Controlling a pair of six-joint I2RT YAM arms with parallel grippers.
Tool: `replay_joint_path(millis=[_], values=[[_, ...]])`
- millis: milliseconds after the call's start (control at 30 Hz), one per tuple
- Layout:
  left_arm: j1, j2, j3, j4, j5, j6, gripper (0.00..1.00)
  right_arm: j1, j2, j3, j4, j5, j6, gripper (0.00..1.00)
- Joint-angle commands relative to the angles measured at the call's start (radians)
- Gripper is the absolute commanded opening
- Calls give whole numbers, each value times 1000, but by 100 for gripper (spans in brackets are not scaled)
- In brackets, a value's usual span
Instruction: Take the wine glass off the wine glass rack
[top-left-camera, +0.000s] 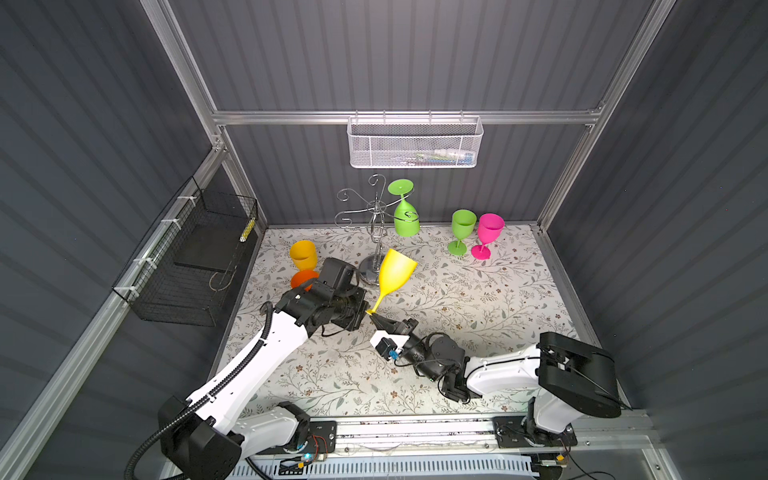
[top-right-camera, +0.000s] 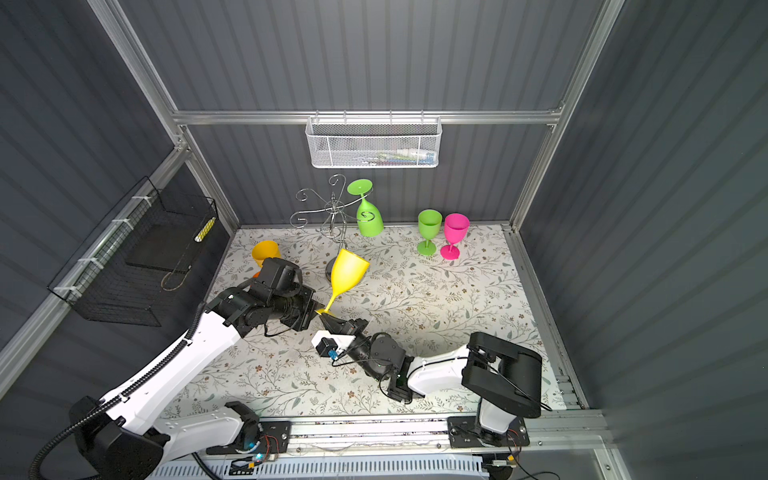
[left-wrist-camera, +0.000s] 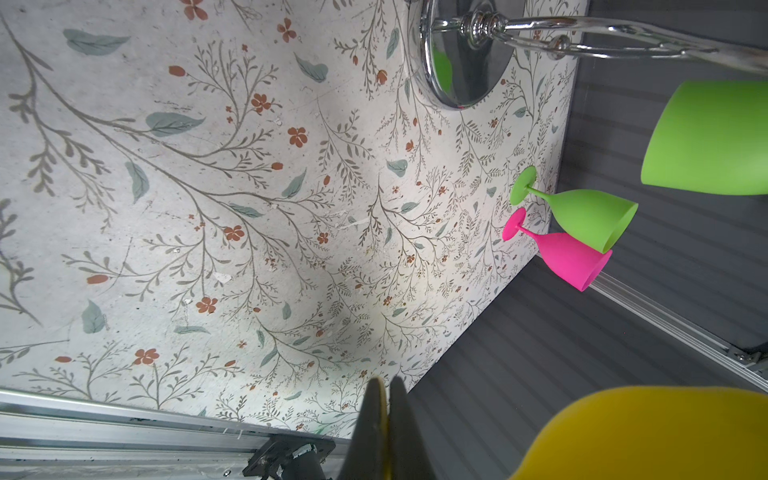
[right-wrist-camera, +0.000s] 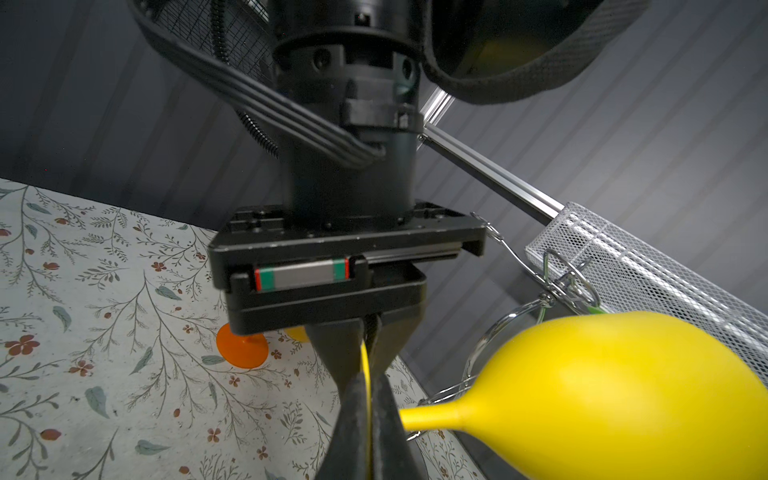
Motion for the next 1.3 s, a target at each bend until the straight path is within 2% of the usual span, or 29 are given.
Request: replay_joint_path(millis=[0, 133, 300, 433, 567, 700, 800, 1000, 1133, 1267], values=[[-7, -27, -25, -27, -7, -1, 0, 0, -20, 2, 69, 35, -2, 9], [-7, -34, -25, -13, -17, 19, 0, 5, -59, -15, 43, 36, 24, 22], [-6, -62, -48, 8, -53, 52, 0, 15, -166, -50, -78, 41, 87, 37], [-7, -118, -115, 91, -99, 80, 0, 19, -285, -77, -237, 56, 146, 48], [-7, -155, -181, 167, -129, 148, 0, 18, -414, -92, -423, 71, 217, 53], [-7, -177, -249, 264, -127, 213, 0, 11, -549, -26, -753, 58, 342, 59], [-5, -193, -296, 343, -119, 258, 0, -11, -638, 33, -979, -3, 457, 60], [-5, -203, -357, 481, -96, 348, 0, -76, -744, 156, -1264, -113, 640, 60], [-5, -182, -363, 519, -75, 399, 0, -194, -713, 303, -1469, -277, 785, 59], [-5, -166, -362, 561, -61, 451, 0, -270, -639, 441, -1615, -410, 871, 58]])
